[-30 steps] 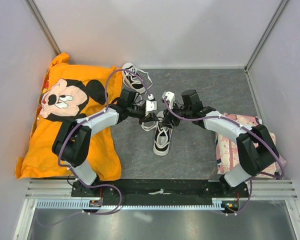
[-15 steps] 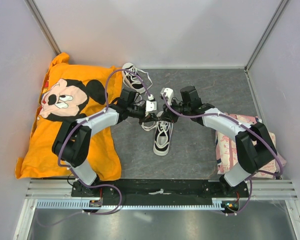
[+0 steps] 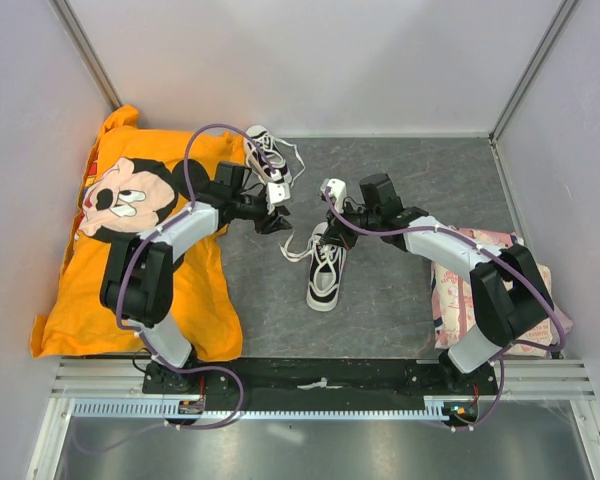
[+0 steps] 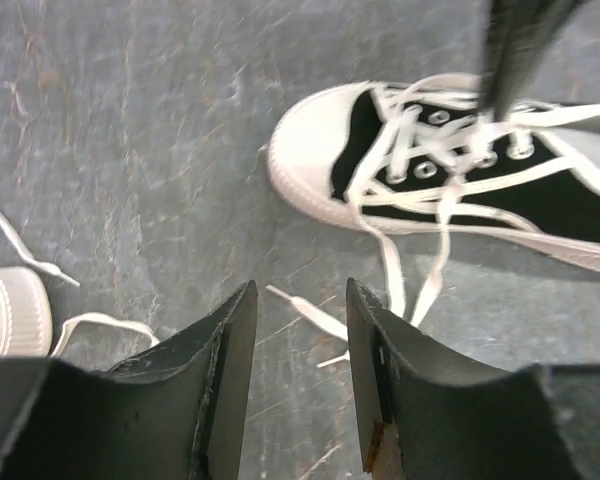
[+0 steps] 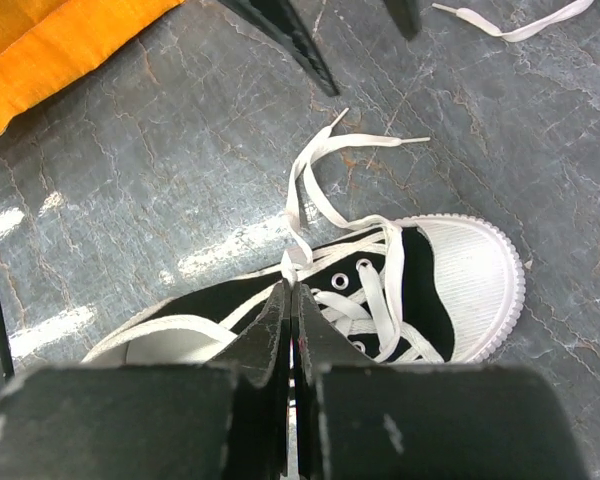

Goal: Tie the shoes

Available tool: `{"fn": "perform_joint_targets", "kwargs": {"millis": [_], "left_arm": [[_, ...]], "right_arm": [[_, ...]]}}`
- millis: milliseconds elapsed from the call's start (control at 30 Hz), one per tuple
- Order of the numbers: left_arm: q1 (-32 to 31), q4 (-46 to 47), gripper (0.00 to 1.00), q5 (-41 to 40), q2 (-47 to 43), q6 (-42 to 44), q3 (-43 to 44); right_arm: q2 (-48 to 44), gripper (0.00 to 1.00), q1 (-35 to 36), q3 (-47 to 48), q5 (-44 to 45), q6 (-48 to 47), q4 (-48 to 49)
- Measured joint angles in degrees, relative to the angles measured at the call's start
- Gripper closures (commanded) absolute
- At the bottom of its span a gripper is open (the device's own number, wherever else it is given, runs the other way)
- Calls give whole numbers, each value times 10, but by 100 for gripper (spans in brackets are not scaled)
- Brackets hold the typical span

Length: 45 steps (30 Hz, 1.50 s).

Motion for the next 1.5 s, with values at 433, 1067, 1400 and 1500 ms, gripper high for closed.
{"fn": "perform_joint_targets", "kwargs": {"millis": [433, 1067, 1400, 1500], "left_arm": [[-72, -124, 50, -90, 140, 8, 125], [-111, -210, 56, -181, 183, 52, 149], [-105, -210, 98, -191, 183, 58, 149], [-83, -213, 98, -181, 181, 58, 150]], "right_arm": [[0, 100, 1, 0, 0, 2, -2], [-14, 100, 1, -9, 0, 5, -1], [-14, 100, 1, -10, 0, 6, 2], [-14, 100, 1, -11, 1, 6, 3]]}}
